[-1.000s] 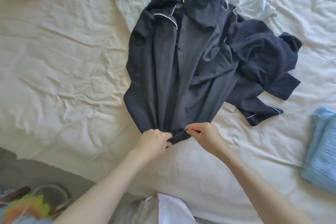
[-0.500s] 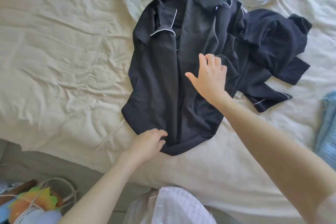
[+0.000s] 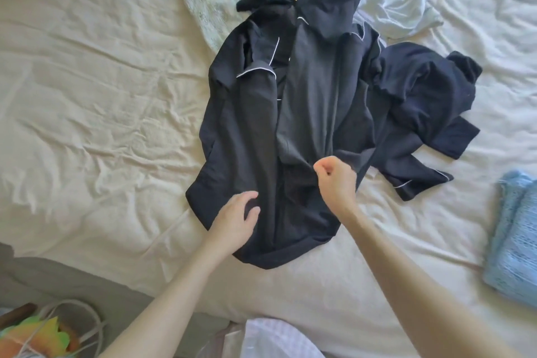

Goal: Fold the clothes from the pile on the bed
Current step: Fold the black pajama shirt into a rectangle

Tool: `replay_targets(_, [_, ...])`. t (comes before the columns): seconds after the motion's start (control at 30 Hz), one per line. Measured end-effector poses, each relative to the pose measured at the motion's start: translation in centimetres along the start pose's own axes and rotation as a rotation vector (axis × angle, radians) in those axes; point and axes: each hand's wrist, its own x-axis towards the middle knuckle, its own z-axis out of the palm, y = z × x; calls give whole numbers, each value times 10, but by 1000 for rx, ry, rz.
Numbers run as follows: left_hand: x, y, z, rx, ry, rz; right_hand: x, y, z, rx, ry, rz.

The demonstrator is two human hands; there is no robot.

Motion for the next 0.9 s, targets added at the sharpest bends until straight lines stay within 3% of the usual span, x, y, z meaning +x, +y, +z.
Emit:
replay_targets(0.07, [18,20,3,-166,-6,-51,-43,6,10,237,-137,120])
replay_targets(0.17, [40,45,9,-418,-139,-192,-86,8,13,421,-479,172])
replay_targets(0.27, [42,49,29,-261,-151,-197,-86,15,-2,396,-635,156])
replay_targets(0.33, [29,46,44,-109,-122,-153,-75,20,-14,285,-539,168])
replay_targets(0.4, [10,33,57,35,-154,-50,-57,25,-24,65,-279,138])
replay_targets(0.5, [-21,7,72,288,-429,103,-19,24,-34,-108,12,37])
replay_targets(0.6, [-36,-5,76,274,-639,37,28,11,-27,-177,25,86])
replay_targets(0.67, [-31,-6,65,205,-526,-17,57,-1,-18,-270,42,99])
replay_targets(0.77, [-16,-5,35,159,-219,-51,94,-10,-11,-466,154,-20])
replay_targets(0.9, [2,-2,3,56,-51,-72,83,-12,0,-147,202,-85])
